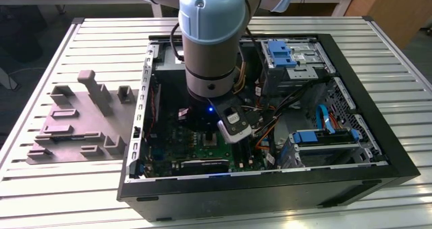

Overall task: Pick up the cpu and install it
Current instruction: 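Place the cpu into insertion slot, then close the cpu cover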

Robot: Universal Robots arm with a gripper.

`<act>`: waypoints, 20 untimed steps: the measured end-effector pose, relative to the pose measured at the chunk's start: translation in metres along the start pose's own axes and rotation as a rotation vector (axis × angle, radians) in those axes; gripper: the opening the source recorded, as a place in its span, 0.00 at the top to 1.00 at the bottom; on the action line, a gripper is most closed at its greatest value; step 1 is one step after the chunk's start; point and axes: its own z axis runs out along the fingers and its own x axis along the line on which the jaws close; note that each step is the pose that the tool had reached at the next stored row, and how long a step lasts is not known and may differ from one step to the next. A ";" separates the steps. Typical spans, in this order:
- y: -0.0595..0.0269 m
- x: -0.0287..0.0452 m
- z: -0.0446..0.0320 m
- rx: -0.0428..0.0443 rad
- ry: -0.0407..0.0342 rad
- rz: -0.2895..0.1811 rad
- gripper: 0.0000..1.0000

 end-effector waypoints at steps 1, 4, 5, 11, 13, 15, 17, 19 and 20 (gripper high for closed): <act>-0.0001 0.0000 -0.0001 0.0002 0.0001 0.000 0.86; 0.0000 0.0000 -0.0001 0.0003 0.0003 0.000 0.89; -0.0001 0.0000 -0.0001 0.0003 0.0003 0.000 0.89; 0.0000 0.0000 -0.0001 0.0003 0.0017 0.000 0.89; 0.0000 0.0000 -0.0001 0.0003 0.0017 0.000 0.89; 0.0000 0.0000 -0.0001 0.0003 0.0018 0.000 0.89; 0.0000 0.0000 -0.0003 0.0002 0.0017 0.000 0.89; 0.0000 0.0000 -0.0020 0.0008 0.0019 0.000 0.89; 0.0001 0.0000 -0.0035 0.0009 0.0017 0.000 0.89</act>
